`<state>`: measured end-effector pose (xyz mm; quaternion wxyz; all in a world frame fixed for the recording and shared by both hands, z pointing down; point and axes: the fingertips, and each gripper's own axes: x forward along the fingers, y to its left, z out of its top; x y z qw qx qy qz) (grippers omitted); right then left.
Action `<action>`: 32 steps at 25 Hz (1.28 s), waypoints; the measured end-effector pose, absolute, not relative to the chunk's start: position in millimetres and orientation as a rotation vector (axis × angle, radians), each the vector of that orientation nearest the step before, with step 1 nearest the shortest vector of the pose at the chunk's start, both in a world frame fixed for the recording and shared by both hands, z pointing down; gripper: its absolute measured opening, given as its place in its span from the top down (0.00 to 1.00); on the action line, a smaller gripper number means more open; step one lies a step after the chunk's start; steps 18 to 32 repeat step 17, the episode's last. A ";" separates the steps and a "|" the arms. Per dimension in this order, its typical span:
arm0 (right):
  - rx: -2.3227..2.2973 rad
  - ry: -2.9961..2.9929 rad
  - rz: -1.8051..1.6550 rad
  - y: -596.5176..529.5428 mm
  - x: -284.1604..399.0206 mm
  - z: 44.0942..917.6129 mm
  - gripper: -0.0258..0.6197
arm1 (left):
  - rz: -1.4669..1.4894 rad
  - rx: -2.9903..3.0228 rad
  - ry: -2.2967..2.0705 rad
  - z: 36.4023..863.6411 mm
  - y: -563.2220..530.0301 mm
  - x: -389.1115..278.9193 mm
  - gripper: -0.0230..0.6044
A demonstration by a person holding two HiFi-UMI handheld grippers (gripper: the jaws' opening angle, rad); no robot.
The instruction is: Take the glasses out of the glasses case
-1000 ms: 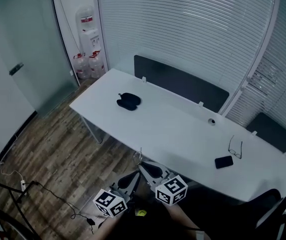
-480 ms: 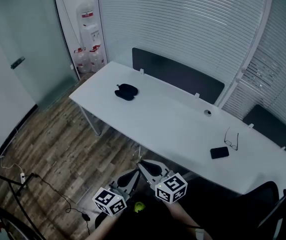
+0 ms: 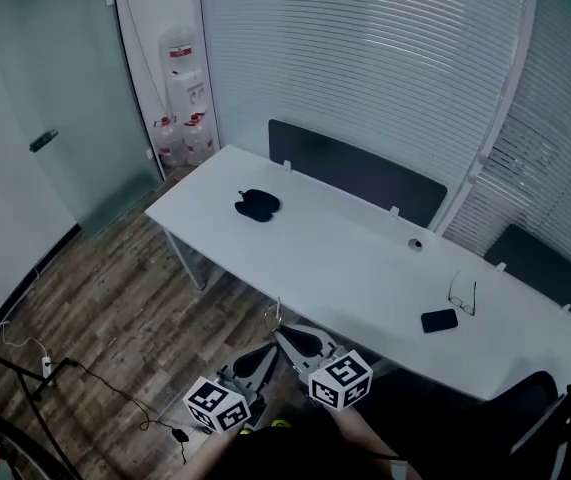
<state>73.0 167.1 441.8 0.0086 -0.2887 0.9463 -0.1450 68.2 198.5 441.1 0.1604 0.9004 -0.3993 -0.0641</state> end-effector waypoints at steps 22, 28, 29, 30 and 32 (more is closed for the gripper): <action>-0.940 2.933 -0.488 168.8 83.0 447.1 0.90 | -0.164 2.570 -1.100 445.8 202.1 77.7 0.95; -0.940 2.933 -0.488 168.8 83.0 447.1 0.90 | -0.164 2.570 -1.100 445.8 202.1 77.7 0.95; -0.940 2.933 -0.488 168.8 83.0 447.1 0.90 | -0.164 2.570 -1.100 445.8 202.1 77.7 0.95; -0.940 2.933 -0.488 168.8 83.0 447.1 0.90 | -0.164 2.570 -1.100 445.8 202.1 77.7 0.95; -0.940 2.933 -0.488 168.8 83.0 447.1 0.90 | -0.164 2.570 -1.100 445.8 202.1 77.7 0.95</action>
